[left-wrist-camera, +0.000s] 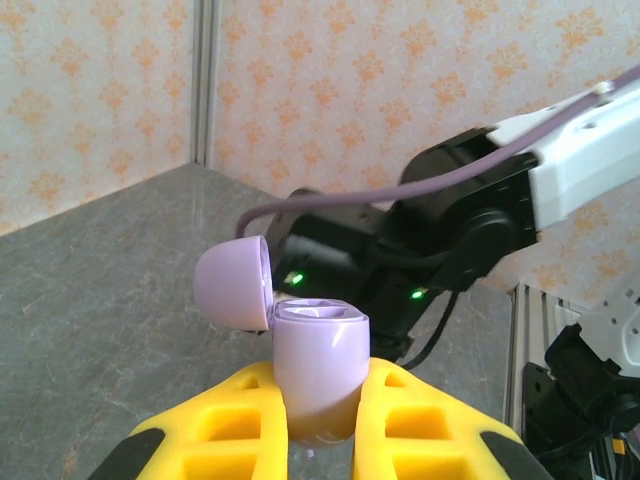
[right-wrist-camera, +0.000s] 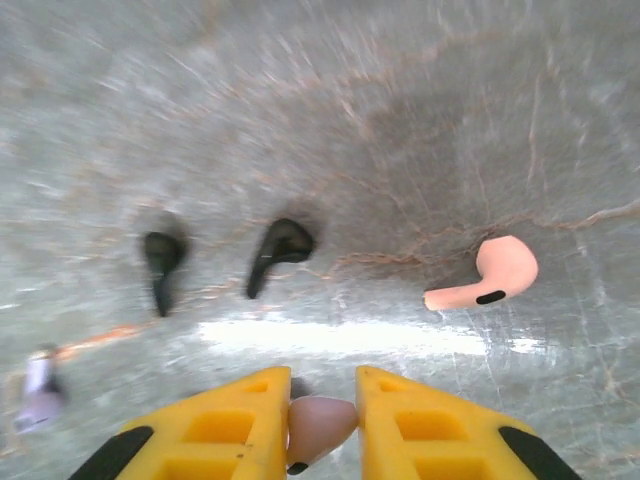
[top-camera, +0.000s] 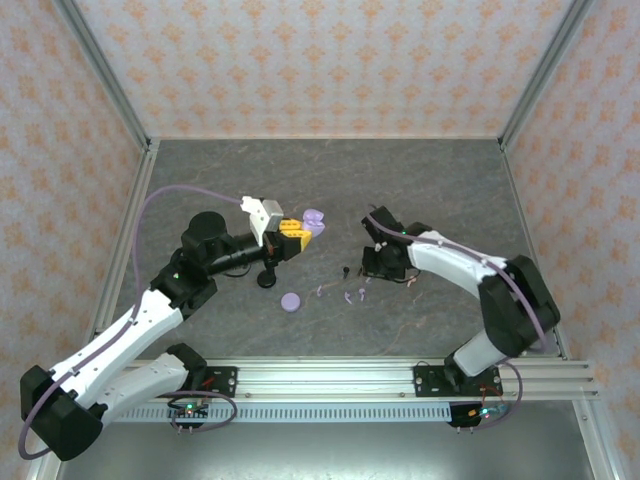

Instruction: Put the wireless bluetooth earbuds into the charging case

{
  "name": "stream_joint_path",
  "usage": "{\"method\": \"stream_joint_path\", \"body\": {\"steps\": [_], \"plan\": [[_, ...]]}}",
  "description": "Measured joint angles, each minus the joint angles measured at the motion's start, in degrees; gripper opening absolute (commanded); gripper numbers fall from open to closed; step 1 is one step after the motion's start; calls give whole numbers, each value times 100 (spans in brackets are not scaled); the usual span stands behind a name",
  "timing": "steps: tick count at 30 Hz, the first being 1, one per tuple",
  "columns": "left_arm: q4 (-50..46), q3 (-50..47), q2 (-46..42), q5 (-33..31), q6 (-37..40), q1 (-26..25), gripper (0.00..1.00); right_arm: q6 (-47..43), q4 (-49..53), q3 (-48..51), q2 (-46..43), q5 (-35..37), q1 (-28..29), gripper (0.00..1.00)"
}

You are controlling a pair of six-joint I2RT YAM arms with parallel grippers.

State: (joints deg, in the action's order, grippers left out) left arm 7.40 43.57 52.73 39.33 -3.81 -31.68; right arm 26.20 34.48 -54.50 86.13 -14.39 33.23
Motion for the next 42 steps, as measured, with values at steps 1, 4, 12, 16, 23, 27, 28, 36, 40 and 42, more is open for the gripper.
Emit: {"method": "stream_joint_path", "body": {"steps": [1, 4, 12, 16, 23, 27, 28, 36, 40, 42], "plan": [[46, 0, 13, -42, -20, -20, 0, 22, 9, -9, -219, 11, 0, 22], [216, 0, 61, -92, -59, -61, 0, 74, 136, -164, -752, 50, 0, 22], [573, 0, 404, -131, -59, -214, 0, 76, 588, -1394, -1646, -109, 2, 21], [686, 0, 671, -129, -57, -280, 0, -74, 846, -2107, -1742, -127, 68, 21], [745, 72, 1023, -127, -13, -291, 0, -291, 970, -2743, -1700, -129, 306, 21], [748, 114, 1080, -125, 31, -358, 0, -426, 1016, -2988, -1460, -129, 562, 21], [745, 129, 1095, -122, 48, -365, 0, -452, 1016, -3005, -1397, -131, 616, 21], [743, 151, 1130, -122, 92, -396, 0, -581, 1115, -3005, -1147, -170, 713, 21], [743, 151, 1130, -122, 92, -396, 0, -592, 1115, -3005, -1147, -212, 715, 21], [743, 151, 1132, -122, 92, -396, 0, -590, 1113, -3005, -1147, -229, 715, 21]]}}
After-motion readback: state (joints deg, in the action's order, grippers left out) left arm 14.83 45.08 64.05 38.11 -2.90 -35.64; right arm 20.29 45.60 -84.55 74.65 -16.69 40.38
